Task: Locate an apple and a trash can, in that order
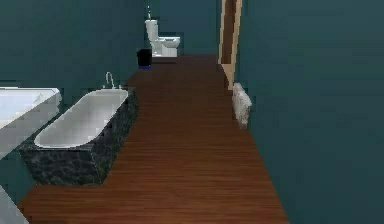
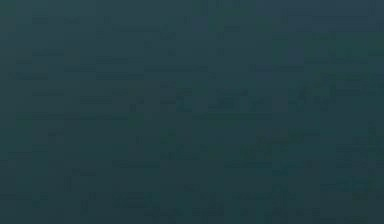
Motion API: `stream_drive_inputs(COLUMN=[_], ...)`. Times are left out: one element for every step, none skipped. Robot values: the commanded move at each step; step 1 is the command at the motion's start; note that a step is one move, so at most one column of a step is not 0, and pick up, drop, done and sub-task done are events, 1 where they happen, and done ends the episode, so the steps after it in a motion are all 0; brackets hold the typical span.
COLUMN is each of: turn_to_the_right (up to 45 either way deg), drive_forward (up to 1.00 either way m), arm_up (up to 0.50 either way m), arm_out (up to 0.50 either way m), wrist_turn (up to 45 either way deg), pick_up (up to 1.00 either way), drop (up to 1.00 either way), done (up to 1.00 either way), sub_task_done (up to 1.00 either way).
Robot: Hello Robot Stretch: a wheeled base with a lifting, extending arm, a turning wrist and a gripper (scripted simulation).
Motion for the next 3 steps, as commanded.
stream_drive_inputs(turn_to_the_right=[-3.0,0.0,0.0], drive_forward=[0.00,1.00,1.00], arm_up=[0.00,0.00,0.00], arm_out=[0.00,0.00,0.00], wrist_turn=[0.0,0.0,0.0], pick_up=[0.00,0.00,0.00], drop=[0.00,0.00,0.00], done=[0.00,0.00,0.00], sub_task_done=[0.00,0.00,0.00])
